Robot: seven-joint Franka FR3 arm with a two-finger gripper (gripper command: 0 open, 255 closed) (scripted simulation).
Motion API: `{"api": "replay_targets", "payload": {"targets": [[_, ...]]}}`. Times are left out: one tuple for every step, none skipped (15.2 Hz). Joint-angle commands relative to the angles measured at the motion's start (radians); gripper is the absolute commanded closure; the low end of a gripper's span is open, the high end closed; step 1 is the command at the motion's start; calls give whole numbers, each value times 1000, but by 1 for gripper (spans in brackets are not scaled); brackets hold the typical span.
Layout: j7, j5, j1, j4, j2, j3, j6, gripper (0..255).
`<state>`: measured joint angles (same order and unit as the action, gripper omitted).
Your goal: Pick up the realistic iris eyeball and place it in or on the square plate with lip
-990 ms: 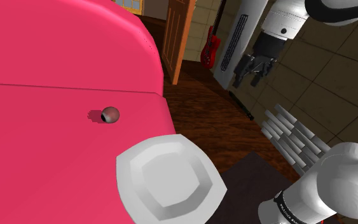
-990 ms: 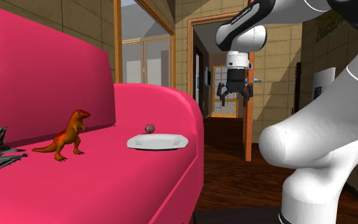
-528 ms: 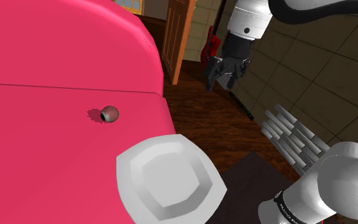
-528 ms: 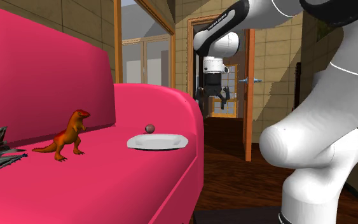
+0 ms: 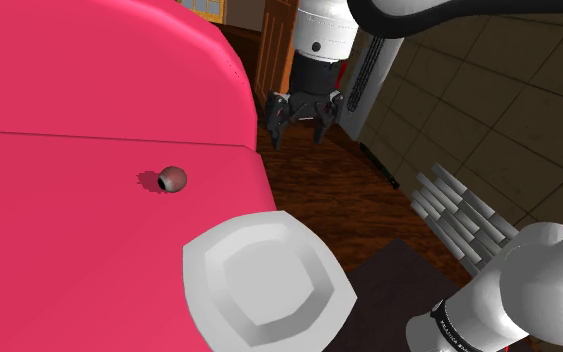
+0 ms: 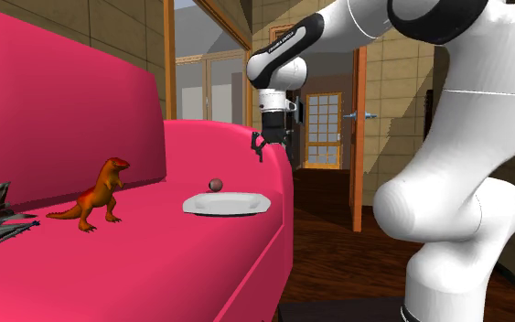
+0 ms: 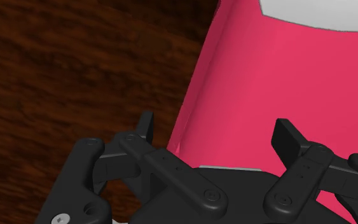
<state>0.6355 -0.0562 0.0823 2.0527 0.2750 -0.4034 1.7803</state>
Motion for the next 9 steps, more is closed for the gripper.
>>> {"api": "replay_targets", "payload": {"targets": [[65, 29, 4, -70, -87, -41, 2, 0], [96, 46, 9, -106, -129, -59, -2, 0], [127, 64, 14, -143, -171, -76, -7, 0], [158, 84, 22, -182, -215, -91, -14, 0], [189, 106, 31, -223, -260, -105, -22, 0], [221, 129, 42, -265, -306, -118, -32, 0], [251, 153, 55, -310, -353, -128, -44, 0], [281, 178, 70, -357, -401, -138, -57, 0], [309, 203, 88, -407, -451, -144, -72, 0]]}}
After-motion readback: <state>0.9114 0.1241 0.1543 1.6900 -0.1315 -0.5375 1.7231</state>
